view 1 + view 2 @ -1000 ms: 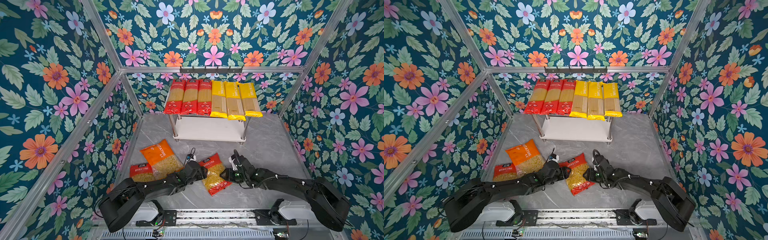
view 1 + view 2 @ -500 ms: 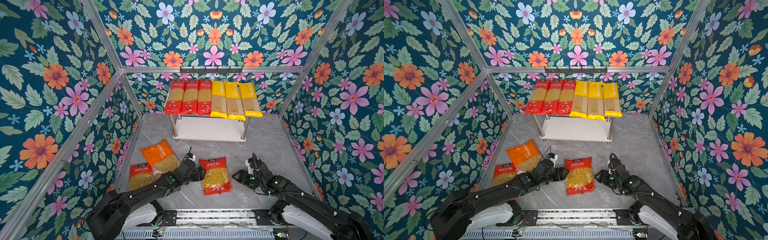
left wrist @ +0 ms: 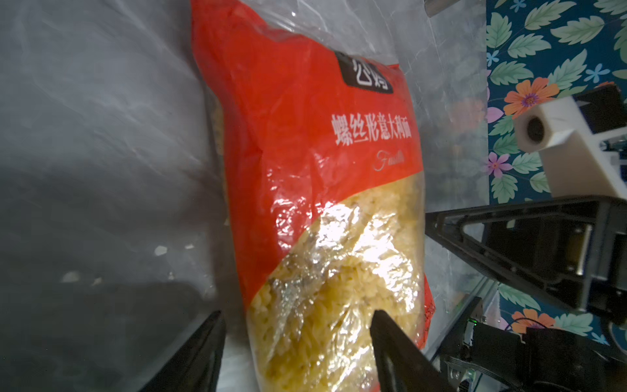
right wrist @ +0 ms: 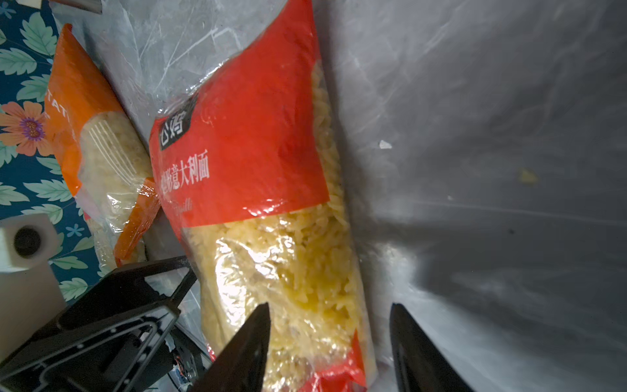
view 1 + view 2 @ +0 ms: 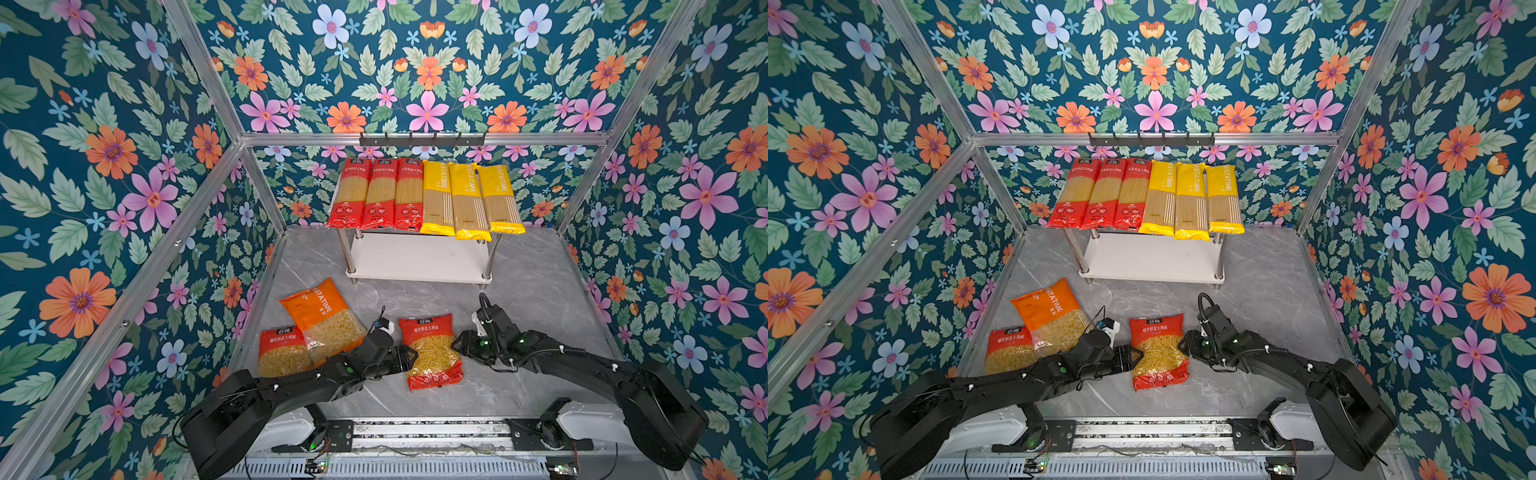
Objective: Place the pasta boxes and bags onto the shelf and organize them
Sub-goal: 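Grasp the red fusilli bag's ends with both grippers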
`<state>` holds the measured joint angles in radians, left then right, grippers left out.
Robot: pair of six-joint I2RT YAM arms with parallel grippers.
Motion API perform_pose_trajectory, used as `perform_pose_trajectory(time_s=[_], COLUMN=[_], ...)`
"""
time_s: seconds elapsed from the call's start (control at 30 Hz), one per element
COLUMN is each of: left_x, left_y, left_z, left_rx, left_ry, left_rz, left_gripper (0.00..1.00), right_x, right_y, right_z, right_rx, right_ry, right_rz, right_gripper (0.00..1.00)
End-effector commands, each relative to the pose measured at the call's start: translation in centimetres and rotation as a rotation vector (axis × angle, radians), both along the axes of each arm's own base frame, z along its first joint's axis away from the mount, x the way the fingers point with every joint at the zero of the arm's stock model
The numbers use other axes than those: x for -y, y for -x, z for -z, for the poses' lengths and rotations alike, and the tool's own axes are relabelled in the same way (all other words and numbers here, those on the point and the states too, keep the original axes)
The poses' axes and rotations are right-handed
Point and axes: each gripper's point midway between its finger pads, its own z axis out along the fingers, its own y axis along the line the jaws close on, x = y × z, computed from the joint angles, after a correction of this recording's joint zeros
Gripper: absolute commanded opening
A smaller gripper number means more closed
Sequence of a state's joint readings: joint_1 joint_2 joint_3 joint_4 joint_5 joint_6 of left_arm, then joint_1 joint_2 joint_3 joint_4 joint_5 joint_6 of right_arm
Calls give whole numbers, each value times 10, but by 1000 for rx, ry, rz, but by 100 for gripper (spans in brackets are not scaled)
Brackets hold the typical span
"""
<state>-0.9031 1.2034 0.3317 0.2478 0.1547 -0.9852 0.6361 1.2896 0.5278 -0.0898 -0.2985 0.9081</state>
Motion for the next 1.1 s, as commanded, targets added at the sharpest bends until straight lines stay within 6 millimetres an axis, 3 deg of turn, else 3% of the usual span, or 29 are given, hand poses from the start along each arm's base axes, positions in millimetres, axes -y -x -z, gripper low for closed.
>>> perform_pose_trajectory(time_s=[0.0,0.2,0.47,0.73,1.07], left_x=[11,20,15,8,-12], left_y=[-6,-7,-9,-17,-42], left_z=[-7,1,-1,-17,-59], left_rx=[29,22,43,107,252], left_ry=[43,45,36,-25,-107], left_rz=[10,28,8,3,-21], left_gripper=[69,62,33,12,1], right_x=[-16,-36,-41,-56,-78], right_y=[-7,-4,-5,-15,-47], right_z=[-4,7,0,-29,-84], right_rx=[27,3,45,112,260], right_ry=[-46,-48,-87,-196,-284], right_rz=[-38,-105,-123,-120,-115], right_gripper=[55,41,17,7,0])
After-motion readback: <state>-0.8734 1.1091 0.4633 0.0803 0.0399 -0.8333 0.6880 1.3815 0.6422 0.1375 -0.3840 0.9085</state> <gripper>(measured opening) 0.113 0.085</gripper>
